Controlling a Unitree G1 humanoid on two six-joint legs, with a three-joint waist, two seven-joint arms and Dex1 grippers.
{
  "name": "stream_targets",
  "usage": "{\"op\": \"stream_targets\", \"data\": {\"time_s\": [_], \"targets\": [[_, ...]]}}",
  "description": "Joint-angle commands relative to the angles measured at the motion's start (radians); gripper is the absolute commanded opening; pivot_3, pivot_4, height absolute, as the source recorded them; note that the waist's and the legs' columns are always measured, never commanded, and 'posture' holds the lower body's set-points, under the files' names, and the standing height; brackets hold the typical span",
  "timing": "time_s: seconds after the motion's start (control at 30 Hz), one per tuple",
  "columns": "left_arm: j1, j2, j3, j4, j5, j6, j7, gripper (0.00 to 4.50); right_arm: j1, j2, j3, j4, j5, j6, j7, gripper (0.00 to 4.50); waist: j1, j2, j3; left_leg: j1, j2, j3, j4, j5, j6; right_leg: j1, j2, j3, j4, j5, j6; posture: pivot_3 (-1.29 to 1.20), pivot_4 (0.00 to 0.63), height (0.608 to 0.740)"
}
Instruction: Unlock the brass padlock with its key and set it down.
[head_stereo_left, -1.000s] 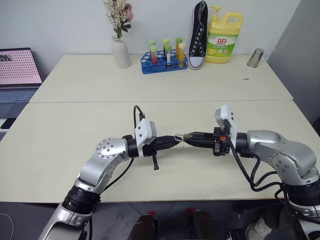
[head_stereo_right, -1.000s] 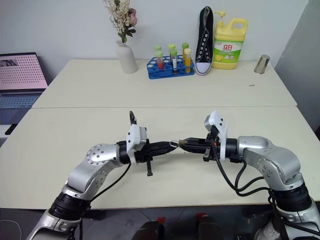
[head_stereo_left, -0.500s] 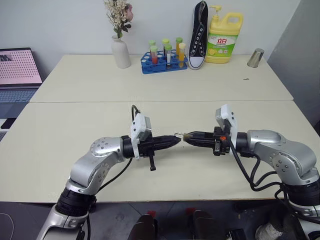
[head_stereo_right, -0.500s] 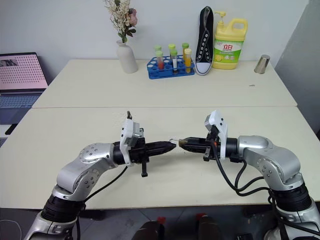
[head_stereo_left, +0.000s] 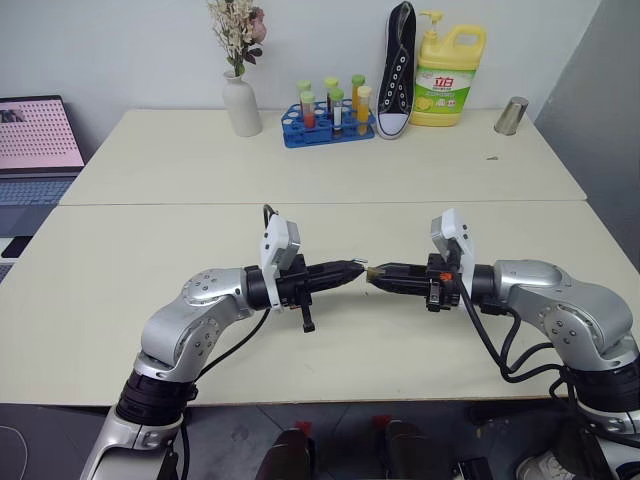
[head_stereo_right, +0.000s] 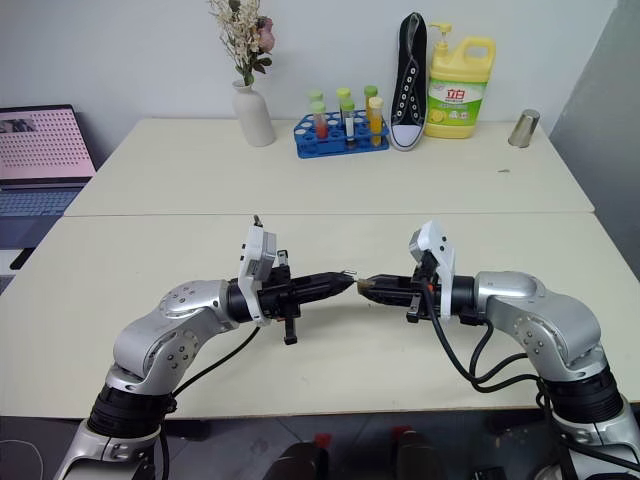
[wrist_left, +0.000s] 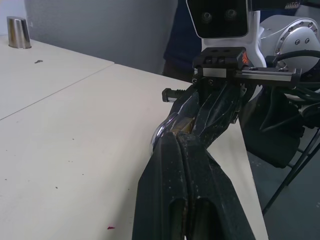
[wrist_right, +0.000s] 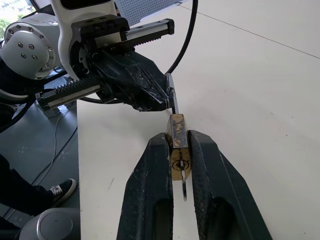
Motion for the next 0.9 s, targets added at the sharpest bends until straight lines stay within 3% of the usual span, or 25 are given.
{"op": "stream_targets", "data": {"time_s": [0.03,0.13,0.17,0.23,0.33,0.63,0.9], "targets": [[0.021,0.038,0.005,-0.059,0.084,-0.113,-0.034,0.00,-0.010,-0.005,-0.014,-0.019,0.007,0.000,0.012,0.14,0.000,0.000,0.000,0.000,0.000,0.000,0.000,0.000,0.000,0.000,0.000,0.000,0.000,0.000,0.000,0.00,0.150,0.740],[0.066,0.119,-0.028,-0.025,0.286,-0.392,-0.110,0.00,-0.013,-0.011,-0.014,-0.005,0.013,0.022,0.013,0.14,-0.002,0.000,0.000,0.000,0.000,0.001,-0.001,0.000,0.000,0.000,0.000,0.000,-0.001,0.000,0.000,0.00,0.150,0.740],[0.081,0.149,-0.040,0.032,0.384,-0.578,-0.136,0.00,-0.015,-0.010,-0.018,0.003,0.022,0.037,0.010,0.14,-0.001,0.001,0.000,0.000,0.000,0.001,-0.001,0.000,0.000,0.000,0.000,0.000,-0.001,0.000,0.000,0.00,0.150,0.740],[0.095,0.177,-0.051,0.122,0.481,-0.805,-0.164,0.61,-0.018,-0.009,-0.021,0.014,0.033,0.061,0.008,0.14,0.003,0.001,0.000,0.000,0.000,0.001,-0.001,0.000,-0.001,0.000,0.000,0.000,-0.002,0.000,0.000,0.00,0.150,0.740],[0.094,0.181,-0.042,0.233,0.545,-0.972,-0.147,1.53,-0.028,-0.001,-0.012,0.040,0.045,0.109,0.002,0.14,0.006,0.001,0.000,0.000,0.000,0.001,-0.001,0.000,0.000,0.001,-0.001,0.000,-0.003,0.000,0.000,0.00,0.150,0.740],[0.127,0.186,-0.033,0.343,0.578,-1.218,-0.113,4.45,-0.104,0.109,0.112,0.229,-0.035,0.197,-0.021,0.14,-0.001,0.001,0.001,-0.001,0.001,0.000,-0.001,0.000,0.000,-0.001,-0.002,0.000,-0.002,0.000,0.000,0.00,0.150,0.740],[0.157,0.188,-0.031,0.323,0.563,-1.217,-0.084,4.50,-0.182,0.164,0.200,0.412,-0.166,0.153,-0.001,0.14,-0.002,0.001,0.001,-0.007,0.000,0.001,0.000,0.000,0.000,-0.010,-0.002,0.002,0.003,0.000,0.000,0.00,0.150,0.740]]}}
